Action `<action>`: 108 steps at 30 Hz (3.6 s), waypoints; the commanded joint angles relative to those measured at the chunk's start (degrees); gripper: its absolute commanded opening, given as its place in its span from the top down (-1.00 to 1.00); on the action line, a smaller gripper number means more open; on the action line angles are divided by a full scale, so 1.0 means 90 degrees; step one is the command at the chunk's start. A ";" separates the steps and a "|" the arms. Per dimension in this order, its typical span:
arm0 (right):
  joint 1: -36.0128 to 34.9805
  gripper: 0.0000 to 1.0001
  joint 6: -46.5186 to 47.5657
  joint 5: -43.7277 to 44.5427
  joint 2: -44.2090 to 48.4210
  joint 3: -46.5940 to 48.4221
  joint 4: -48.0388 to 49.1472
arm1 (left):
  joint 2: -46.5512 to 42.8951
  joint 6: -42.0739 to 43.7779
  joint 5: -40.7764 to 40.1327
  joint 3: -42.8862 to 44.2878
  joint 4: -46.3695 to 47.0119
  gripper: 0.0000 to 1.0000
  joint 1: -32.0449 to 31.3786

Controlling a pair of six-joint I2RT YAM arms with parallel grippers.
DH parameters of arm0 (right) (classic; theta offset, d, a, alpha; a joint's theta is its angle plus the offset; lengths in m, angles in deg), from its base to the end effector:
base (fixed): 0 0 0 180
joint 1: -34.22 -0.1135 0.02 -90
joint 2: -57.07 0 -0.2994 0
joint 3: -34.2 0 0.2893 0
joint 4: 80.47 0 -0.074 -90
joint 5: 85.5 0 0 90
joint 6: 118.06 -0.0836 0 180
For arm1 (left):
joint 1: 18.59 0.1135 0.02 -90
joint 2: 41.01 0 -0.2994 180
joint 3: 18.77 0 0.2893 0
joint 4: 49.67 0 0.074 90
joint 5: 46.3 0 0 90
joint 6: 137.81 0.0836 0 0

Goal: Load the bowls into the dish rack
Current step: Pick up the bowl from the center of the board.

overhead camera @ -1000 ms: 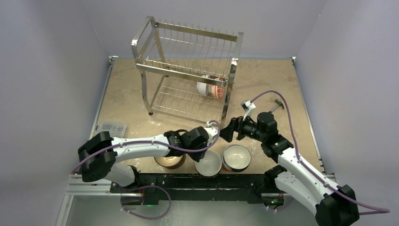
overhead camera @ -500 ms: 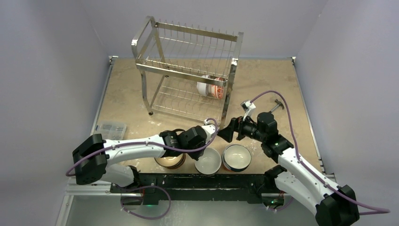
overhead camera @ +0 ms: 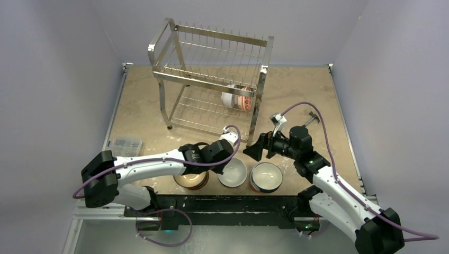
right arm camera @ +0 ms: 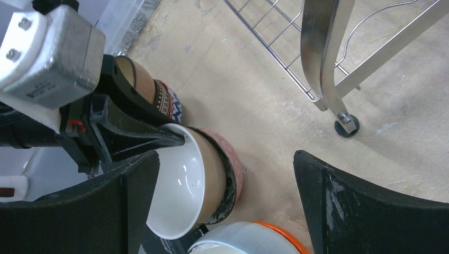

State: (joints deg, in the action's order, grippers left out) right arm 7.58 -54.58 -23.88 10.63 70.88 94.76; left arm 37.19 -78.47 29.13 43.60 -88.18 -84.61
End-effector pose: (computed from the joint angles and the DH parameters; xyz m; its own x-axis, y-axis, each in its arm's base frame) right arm 0.1982 0.1439 0.2444 -0.5604 0.1584 -0.8129 -0.6208 0.5693 0.5389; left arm 0.1523 -0.2906 0.2018 -0.7046 0.3697 -0.6057 0.5410 0.8322 -0.1215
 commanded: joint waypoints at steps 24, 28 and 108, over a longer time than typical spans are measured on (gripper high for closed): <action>-0.0019 -0.73 -0.0004 -0.1193 -0.0773 0.0018 0.0838 | -0.0558 -0.0982 -0.0474 0.0838 0.0655 1.00 0.0576; -0.0022 -0.64 -0.0054 -0.1251 -0.0847 -0.0008 0.0947 | -0.0632 -0.0960 -0.0648 0.0941 0.0735 1.00 0.0576; -0.0020 1.00 -0.0324 -0.0653 0.0022 0.0374 0.0830 | -0.1326 -0.2561 0.4295 -0.1948 0.6052 -0.93 0.1786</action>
State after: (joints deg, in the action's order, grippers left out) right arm 7.58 -55.56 -27.05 9.50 70.68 96.90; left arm 24.49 -102.14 68.72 23.34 -35.36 -68.21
